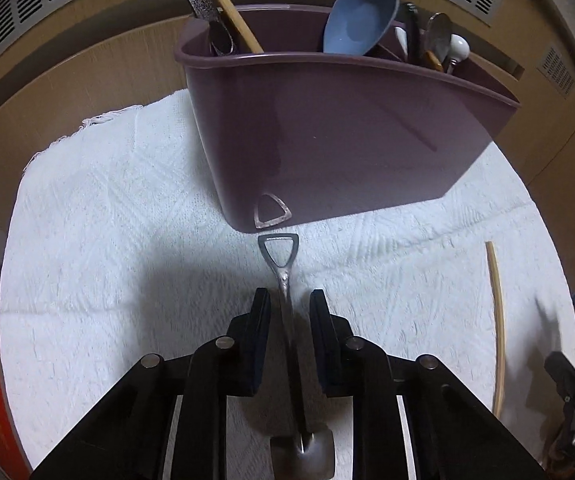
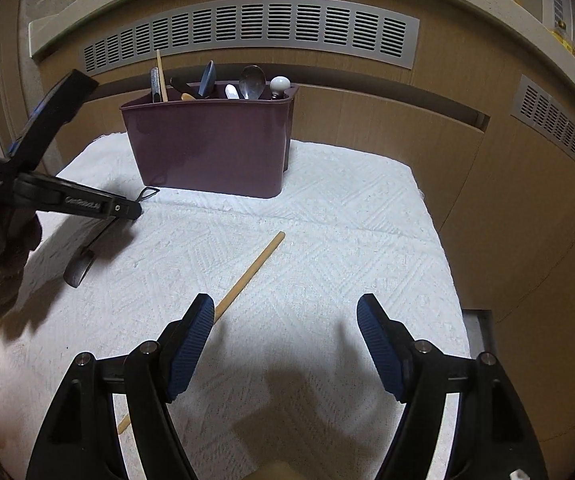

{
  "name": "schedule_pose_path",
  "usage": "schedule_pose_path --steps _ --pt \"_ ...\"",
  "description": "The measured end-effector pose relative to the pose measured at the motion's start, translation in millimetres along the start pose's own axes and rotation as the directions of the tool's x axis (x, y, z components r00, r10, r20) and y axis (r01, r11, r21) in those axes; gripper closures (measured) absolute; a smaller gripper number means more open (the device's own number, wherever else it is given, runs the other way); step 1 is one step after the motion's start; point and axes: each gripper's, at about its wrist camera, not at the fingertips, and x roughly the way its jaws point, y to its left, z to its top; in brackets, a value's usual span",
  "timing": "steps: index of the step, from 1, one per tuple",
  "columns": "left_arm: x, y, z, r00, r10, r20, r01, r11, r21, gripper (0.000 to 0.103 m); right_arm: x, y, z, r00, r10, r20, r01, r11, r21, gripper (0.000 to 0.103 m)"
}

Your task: Organize utensils

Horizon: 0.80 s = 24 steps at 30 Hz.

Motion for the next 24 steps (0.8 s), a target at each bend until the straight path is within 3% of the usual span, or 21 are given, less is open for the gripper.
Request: schedule_pose_path --steps 11,14,16,18,20,24 --pt "4 -6 6 1.000 0.022 0.006 -0.022 0.999 0.026 0.083 0 2 -1 1.000 0.002 0.006 -0.002 1.000 0.004 0.033" --pt "-2 -14 -4 0.996 0.057 0.062 -0.061 0.996 0.068 0.095 -2 2 2 1.000 -0.006 0.010 0.006 1.000 0.003 0.033" --pt "-8 -16 -13 0.994 0.036 0.102 -0.041 0.998 0.050 0.097 0 3 6 1.000 0.007 -0.006 -0.007 1.000 0.010 0.036" --pt "-25 -15 -23 0.987 -0.004 0.160 0.000 1.000 0.026 0.097 5 3 11 0.999 0.022 -0.032 -0.021 1.000 0.022 0.064" --pt "-48 -14 -34 0.973 -0.026 0.227 0.025 1.000 0.009 0.097 15 4 15 0.995 0.050 -0.085 -0.047 0.998 0.039 0.082" --pt "-89 0 -56 0.939 -0.080 0.333 0.095 0.995 -0.028 0.098 36 8 24 0.984 0.095 -0.151 -0.082 0.993 0.089 0.089"
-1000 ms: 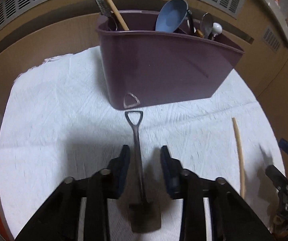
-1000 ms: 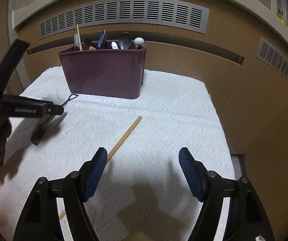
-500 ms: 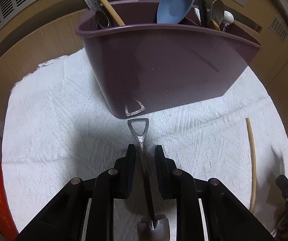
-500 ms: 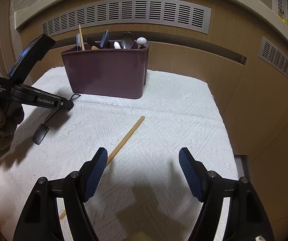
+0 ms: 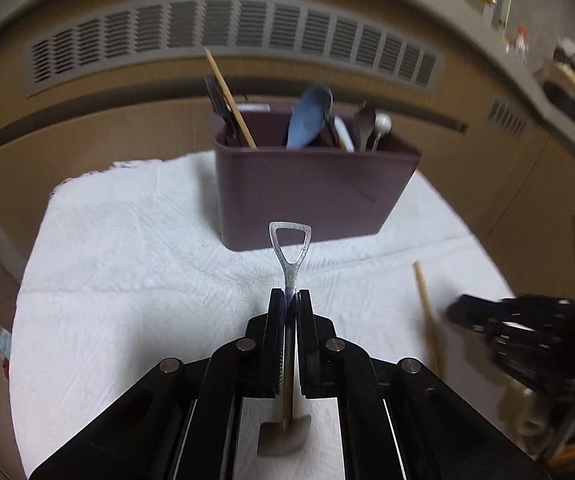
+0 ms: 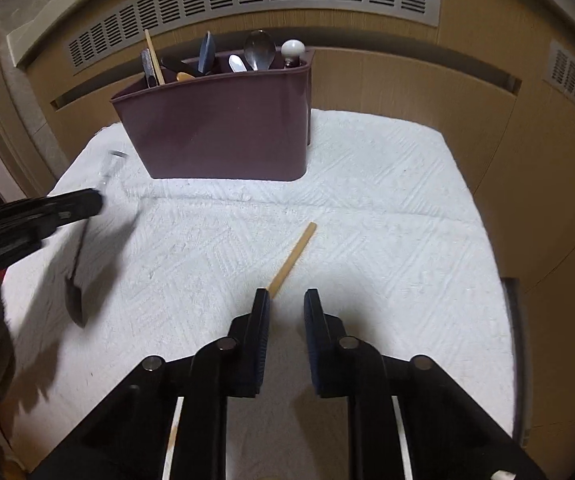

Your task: Organize utensils

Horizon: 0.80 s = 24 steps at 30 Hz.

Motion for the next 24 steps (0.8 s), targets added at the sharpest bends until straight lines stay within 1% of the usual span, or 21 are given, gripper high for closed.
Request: schedule_pose_path --steps 4,7,9,11,14,16,19,21,24 --pt "-31 11 -9 0.996 -0.025 0.086 0.027 0.999 -0.018 0.098 13 5 15 0.999 0.024 -0.030 -0.023 0.998 0.056 0.089" --pt "-43 16 -11 0.992 -0.031 0.126 0.034 0.999 -0.021 0.098 24 5 21 0.999 0.000 -0.048 0.004 0.995 0.096 0.089" --pt "-49 18 -16 0.990 -0.043 0.134 0.047 0.998 -0.028 0.098 32 4 23 0.997 -0.023 -0.068 0.031 0.992 0.121 0.089" --pt "-51 25 -19 0.990 -0.055 0.133 0.061 0.997 -0.038 0.098 38 3 23 0.996 -0.047 -0.077 0.058 0.988 0.143 0.089" --pt "-50 27 -21 0.989 -0.064 0.132 0.070 0.996 -0.046 0.098 45 2 23 0.994 -0.062 -0.090 0.076 0.983 0.164 0.089" --pt "-49 30 -22 0.990 -0.055 0.126 0.062 0.997 -0.055 0.097 45 1 23 0.994 -0.072 -0.086 0.086 0.982 0.168 0.089" --pt "-42 38 -23 0.995 -0.036 0.096 0.045 0.994 -0.095 0.097 47 3 26 0.992 -0.083 -0.093 0.096 0.984 0.151 0.089" --pt "-36 43 -23 0.998 -0.017 0.066 0.024 0.993 -0.117 0.097 48 6 28 0.992 -0.079 -0.096 0.091 0.988 0.126 0.093" --pt "-25 46 -24 1.000 0.015 0.022 -0.012 0.991 -0.130 0.095 44 8 28 0.995 -0.031 -0.091 0.041 0.993 0.108 0.095"
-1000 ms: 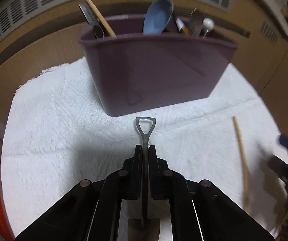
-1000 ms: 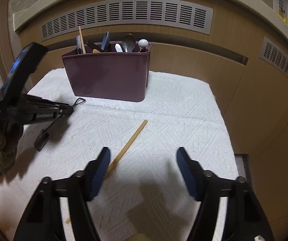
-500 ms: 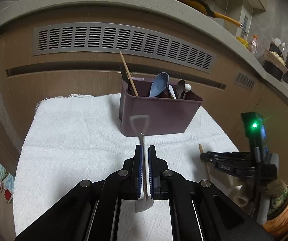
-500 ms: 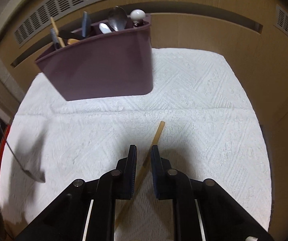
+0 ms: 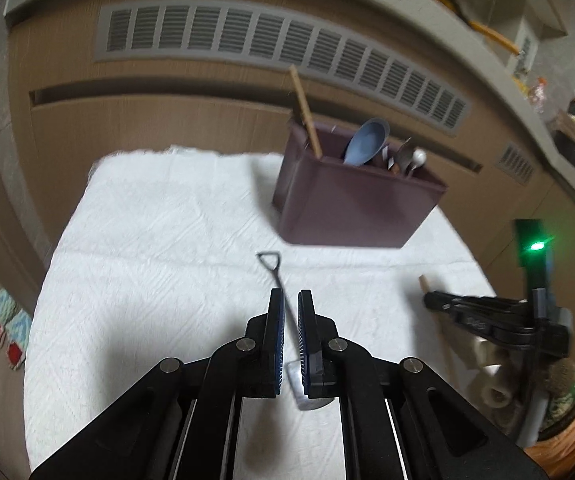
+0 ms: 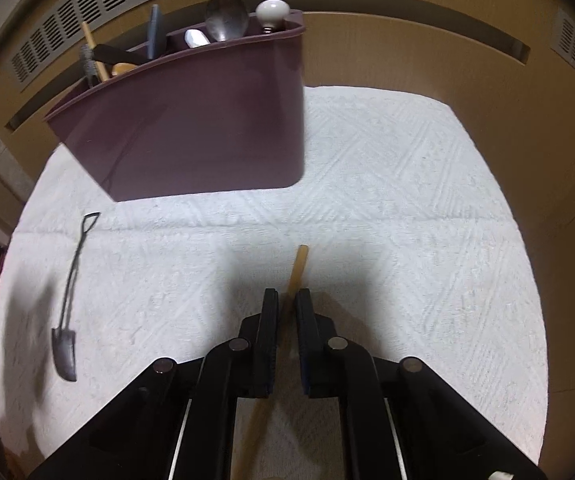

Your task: Organize utensils

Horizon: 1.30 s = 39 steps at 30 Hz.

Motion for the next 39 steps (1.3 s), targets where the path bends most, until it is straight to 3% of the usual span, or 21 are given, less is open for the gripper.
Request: schedule_pose_path --steps 4,10,15,19,22,26,28,29,31,34,39 --pt "21 -3 -2 0.995 0.017 -0.103 -0.016 1.000 0.001 0.095 -15 12 -6 0.999 0.035 0.032 -0.034 0.998 -0.052 0.096" --pt "59 -13 5 0.971 0.038 -0.236 -0.039 0.999 -0.002 0.093 -34 21 -17 0.994 0.067 0.083 -0.056 0.989 -0.134 0.096" --pt "89 -15 19 0.949 0.103 -0.299 -0.109 0.994 -0.006 0.083 -39 15 -23 0.990 0.084 0.115 -0.065 0.985 -0.160 0.096" --pt "107 -17 28 0.936 0.145 -0.320 -0.153 0.988 0.001 0.082 -43 11 -26 0.985 0.100 0.139 -0.076 0.982 -0.171 0.096" --pt "116 -22 34 0.936 0.160 -0.313 -0.160 0.987 0.025 0.082 -43 8 -25 0.983 0.122 0.141 -0.097 0.981 -0.168 0.096" --pt "121 -22 37 0.944 0.127 -0.304 -0.119 0.992 0.043 0.084 -45 5 -25 0.978 0.150 0.144 -0.126 0.979 -0.164 0.096" --pt "118 -21 34 0.947 0.155 -0.282 -0.141 0.988 0.070 0.095 -47 6 -25 0.977 0.155 0.147 -0.130 0.978 -0.164 0.095" --pt "114 -22 31 0.950 0.175 -0.258 -0.157 0.984 0.087 0.095 -49 7 -25 0.976 0.159 0.150 -0.134 0.977 -0.165 0.095" --pt "98 -26 23 0.962 0.196 -0.189 -0.176 0.978 0.116 0.096 -56 7 -26 0.972 0.169 0.165 -0.141 0.975 -0.169 0.096" --pt "61 -37 9 0.983 0.151 -0.106 -0.137 0.982 0.128 0.097 -69 8 -30 0.966 0.181 0.184 -0.147 0.972 -0.184 0.096" --pt "-6 -55 -2 0.996 0.088 0.027 -0.091 0.986 0.142 0.097 -94 7 -41 0.958 0.194 0.210 -0.152 0.968 -0.200 0.096"
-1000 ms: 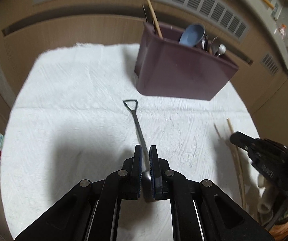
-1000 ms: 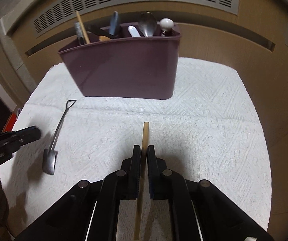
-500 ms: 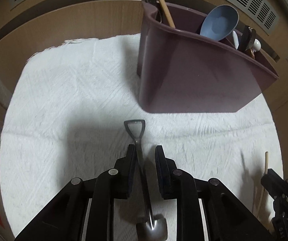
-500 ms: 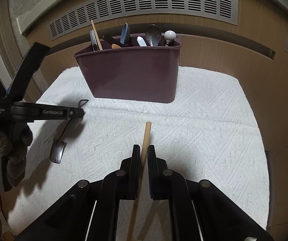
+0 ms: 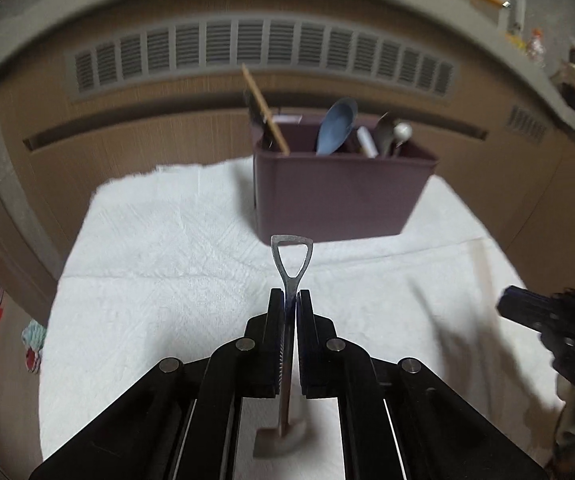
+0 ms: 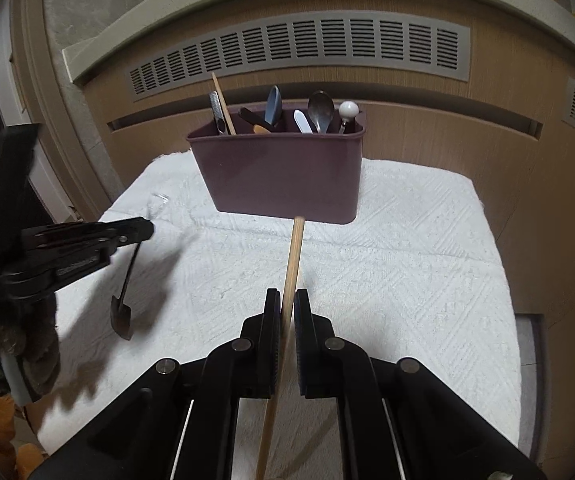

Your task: Organize utensils

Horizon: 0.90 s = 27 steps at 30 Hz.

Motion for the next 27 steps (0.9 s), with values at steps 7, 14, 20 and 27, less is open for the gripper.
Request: schedule_pose_path --steps 7,14,20,27 --pt "-64 -10 0 0.994 -0.071 0.089 0.071 0.997 -0.003 0.098 -45 7 -2 0.997 -0.015 0.071 0.017 0.999 -0.028 0.096" --pt "-77 -5 0 0.993 -0.061 0.098 0.063 0.998 -0.013 0.098 -14 0 5 0.999 -0.014 -0.045 0.013 1.000 -0.029 0.093" --pt "-50 8 -14 0.997 -0.070 0.021 0.071 0.997 -0.036 0.097 57 -9 2 0.976 -0.007 -0.219 0.020 0.998 0.057 0.092" --pt "-16 25 -33 0.993 -0.089 -0.075 0.082 0.992 -0.094 0.096 81 -1 2 0.960 -0.042 -0.276 0.055 0.998 0.041 0.092"
